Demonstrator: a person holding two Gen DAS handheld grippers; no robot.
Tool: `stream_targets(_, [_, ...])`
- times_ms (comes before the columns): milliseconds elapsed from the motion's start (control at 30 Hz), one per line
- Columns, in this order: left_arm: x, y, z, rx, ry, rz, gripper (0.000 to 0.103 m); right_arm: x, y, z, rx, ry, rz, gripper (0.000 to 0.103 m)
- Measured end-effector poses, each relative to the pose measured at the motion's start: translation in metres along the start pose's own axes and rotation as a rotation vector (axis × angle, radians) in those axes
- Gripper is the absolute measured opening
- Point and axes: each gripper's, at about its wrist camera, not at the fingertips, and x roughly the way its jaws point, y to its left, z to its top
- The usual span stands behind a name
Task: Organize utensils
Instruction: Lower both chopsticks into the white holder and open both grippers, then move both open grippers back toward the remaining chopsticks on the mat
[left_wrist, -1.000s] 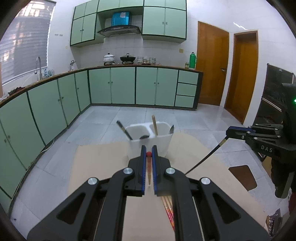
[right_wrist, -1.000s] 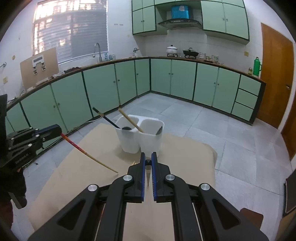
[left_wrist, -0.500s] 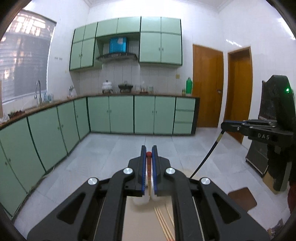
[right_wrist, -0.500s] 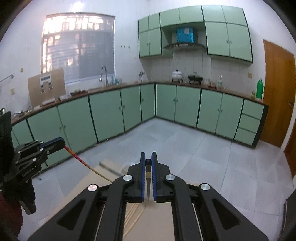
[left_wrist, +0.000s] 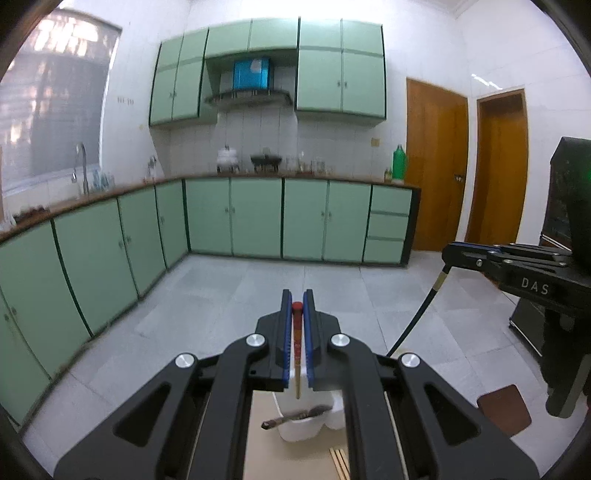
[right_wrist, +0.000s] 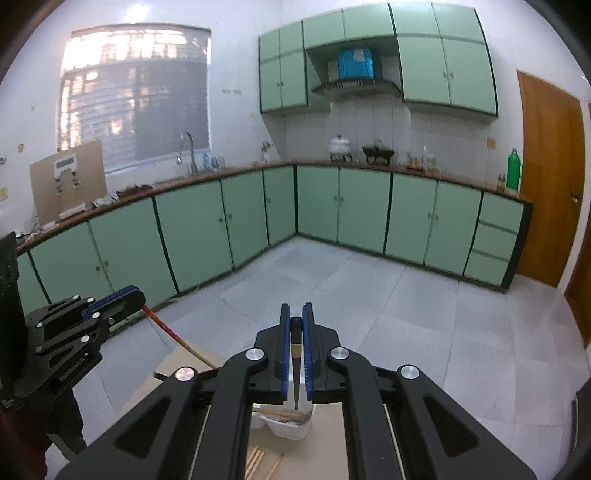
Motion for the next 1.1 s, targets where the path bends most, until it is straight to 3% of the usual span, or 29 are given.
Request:
stream_targets(267, [0.029,0.015,-0.028,-0.007,0.084,-0.011,0.008,0.051,-0.007,-0.035,0.024,0.123,0.0,0.009])
stream_targets(333, [0.026,0.02,-0.026,-0.012,0.081,-0.013,0.017,0.051,-0.008,-0.039,0.026,0.126,-0.014,0.017])
stream_targets(400, [0.02,0.022,-0.023,-0.012,0.063,-0.003,0.033,0.045,-0.012,-0.041,0.031,0.112,-0.041,0.031])
stream_targets(533, [-0.002,0.027,-0.02,-0.024,0.031,0.001,0.042,0.024,-0.019,-0.046,0.04,0.089,-0.089,0.041])
stream_targets(700, [-0.041,0.023,-0.029,-0.006,-0.003,0.021,0.067,-0.008,-0.022,-0.06,0.036,0.06,-0.115,0.069])
stream_targets(900, [-0.081,0.017,-0.069,-0.022,0.011,0.049,0.081,-0.047,-0.006,-0.104,0.011,0.048,-0.144,0.09])
stream_targets(1100, [-0.1,0.003,-0.131,-0.02,0.085,0.064,0.084,-0.069,0.011,-0.162,0.041,0.074,-0.152,0.095])
